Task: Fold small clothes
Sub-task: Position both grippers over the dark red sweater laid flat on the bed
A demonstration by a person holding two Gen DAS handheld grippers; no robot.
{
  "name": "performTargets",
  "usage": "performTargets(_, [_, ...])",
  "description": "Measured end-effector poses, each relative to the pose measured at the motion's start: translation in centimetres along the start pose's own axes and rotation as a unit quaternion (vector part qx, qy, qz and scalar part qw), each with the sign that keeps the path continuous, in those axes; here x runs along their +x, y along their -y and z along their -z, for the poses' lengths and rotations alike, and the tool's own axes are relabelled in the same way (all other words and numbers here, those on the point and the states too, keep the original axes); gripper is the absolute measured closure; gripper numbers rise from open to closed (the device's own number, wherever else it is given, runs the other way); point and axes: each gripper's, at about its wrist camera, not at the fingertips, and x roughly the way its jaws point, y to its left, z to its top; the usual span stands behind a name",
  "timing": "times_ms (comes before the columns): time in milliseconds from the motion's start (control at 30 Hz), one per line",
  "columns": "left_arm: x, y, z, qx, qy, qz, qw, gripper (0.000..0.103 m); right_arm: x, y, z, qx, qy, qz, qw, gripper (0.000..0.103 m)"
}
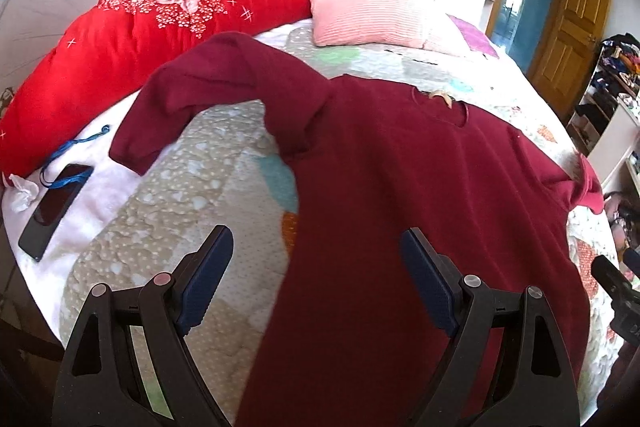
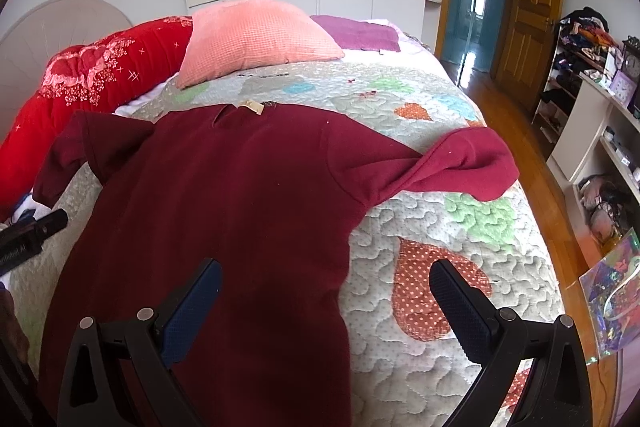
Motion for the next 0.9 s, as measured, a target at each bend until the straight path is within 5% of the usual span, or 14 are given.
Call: performTargets(900, [1.7,3.3,-0.2,0.025,0.005,0.006,0.9997,0.017,1.1,-0.5,-0.4,0.016,-0.007,-0.013,1.000,0.000])
